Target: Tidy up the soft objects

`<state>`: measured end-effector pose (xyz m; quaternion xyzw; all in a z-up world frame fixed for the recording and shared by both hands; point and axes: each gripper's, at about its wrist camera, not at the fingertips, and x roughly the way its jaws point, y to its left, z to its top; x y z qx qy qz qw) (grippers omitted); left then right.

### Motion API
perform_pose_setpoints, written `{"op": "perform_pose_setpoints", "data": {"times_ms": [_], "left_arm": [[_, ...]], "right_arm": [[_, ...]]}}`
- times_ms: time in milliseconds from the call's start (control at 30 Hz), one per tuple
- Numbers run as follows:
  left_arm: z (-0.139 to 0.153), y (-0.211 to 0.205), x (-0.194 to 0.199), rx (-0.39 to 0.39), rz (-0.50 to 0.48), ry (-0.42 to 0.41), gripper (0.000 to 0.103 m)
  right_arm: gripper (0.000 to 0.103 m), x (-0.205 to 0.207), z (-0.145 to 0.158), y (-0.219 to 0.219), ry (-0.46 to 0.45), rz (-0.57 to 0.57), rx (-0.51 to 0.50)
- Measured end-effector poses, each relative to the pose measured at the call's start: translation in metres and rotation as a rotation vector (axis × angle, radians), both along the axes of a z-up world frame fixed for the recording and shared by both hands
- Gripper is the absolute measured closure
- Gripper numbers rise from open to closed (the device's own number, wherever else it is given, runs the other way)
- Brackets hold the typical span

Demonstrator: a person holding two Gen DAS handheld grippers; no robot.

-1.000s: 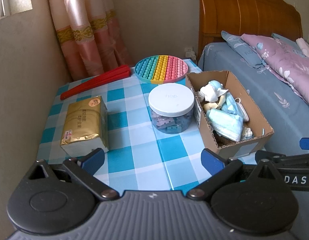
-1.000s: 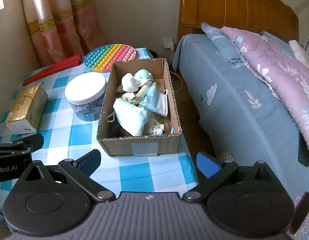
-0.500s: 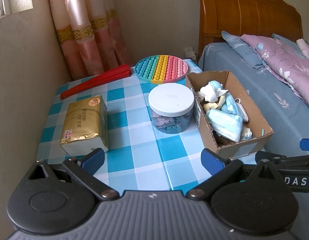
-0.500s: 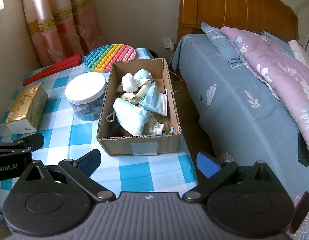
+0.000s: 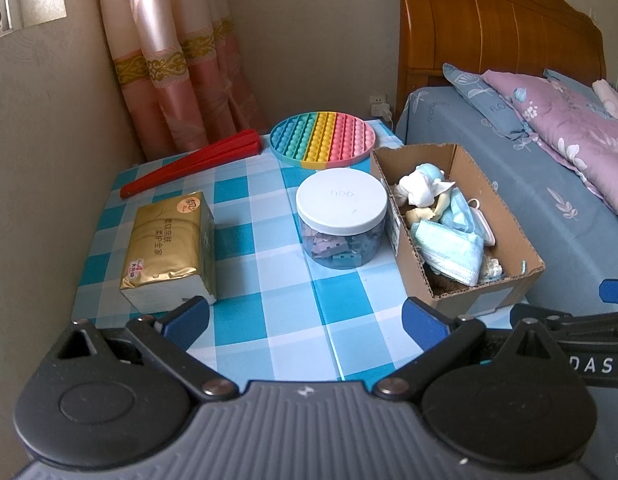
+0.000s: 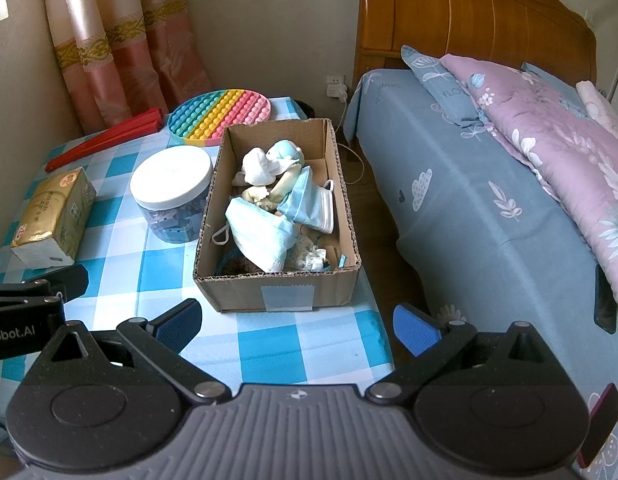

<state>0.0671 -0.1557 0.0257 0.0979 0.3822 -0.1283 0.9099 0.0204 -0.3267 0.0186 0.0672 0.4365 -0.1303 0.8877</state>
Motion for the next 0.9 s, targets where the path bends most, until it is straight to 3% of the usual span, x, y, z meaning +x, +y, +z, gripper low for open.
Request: {"op": "perform_pose_setpoints", "data": {"times_ms": [900], "left_arm": [[-0.0005, -0.0010, 0.0004, 0.000, 0.011, 0.009, 0.001]], "right_arm": [[0.000, 0.0004, 0.0006, 0.0002, 0.005, 0.002, 0.001]]}}
